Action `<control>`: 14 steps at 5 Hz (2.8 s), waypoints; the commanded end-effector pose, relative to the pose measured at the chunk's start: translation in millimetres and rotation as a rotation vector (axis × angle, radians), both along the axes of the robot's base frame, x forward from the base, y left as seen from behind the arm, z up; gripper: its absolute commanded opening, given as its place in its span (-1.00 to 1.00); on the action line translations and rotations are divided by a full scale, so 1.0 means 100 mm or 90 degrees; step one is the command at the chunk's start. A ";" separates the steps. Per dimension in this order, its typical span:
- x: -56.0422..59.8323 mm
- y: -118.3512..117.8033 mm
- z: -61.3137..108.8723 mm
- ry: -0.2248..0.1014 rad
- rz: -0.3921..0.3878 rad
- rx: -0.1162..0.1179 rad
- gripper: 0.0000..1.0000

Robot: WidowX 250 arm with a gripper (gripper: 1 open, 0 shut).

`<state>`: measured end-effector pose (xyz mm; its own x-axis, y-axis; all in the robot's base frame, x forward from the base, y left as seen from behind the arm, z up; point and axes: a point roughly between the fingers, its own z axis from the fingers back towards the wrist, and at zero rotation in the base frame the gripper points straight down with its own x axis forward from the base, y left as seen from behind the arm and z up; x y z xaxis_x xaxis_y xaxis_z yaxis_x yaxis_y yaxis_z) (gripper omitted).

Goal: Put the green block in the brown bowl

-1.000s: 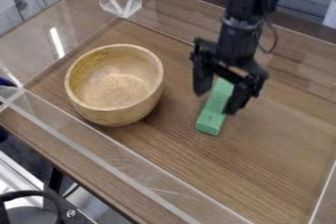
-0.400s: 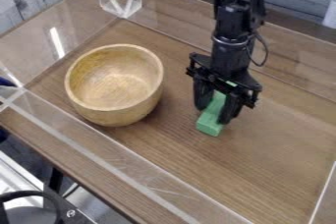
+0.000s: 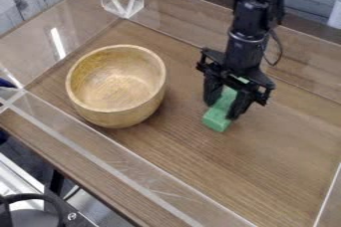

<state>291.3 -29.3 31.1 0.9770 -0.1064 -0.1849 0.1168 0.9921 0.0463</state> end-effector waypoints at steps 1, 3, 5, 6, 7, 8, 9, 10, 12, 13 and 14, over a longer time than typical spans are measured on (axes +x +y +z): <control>0.10 0.06 0.22 -0.038 -0.014 -0.055 -1.00; 0.08 0.18 0.38 -0.047 -0.048 -0.107 -1.00; 0.13 0.11 0.30 -0.033 -0.085 -0.095 -1.00; 0.10 0.13 0.29 -0.032 -0.097 -0.099 1.00; 0.06 0.14 0.29 -0.032 -0.110 -0.103 1.00; 0.02 0.12 0.22 -0.055 -0.114 -0.104 1.00; 0.00 0.13 0.13 -0.079 -0.109 -0.101 1.00; 0.06 0.14 0.13 -0.072 -0.097 -0.107 -1.00; 0.11 0.07 0.20 -0.083 -0.103 -0.096 -1.00; 0.07 0.04 0.33 -0.116 -0.105 -0.090 -1.00; 0.02 0.02 0.60 -0.170 -0.096 -0.075 -1.00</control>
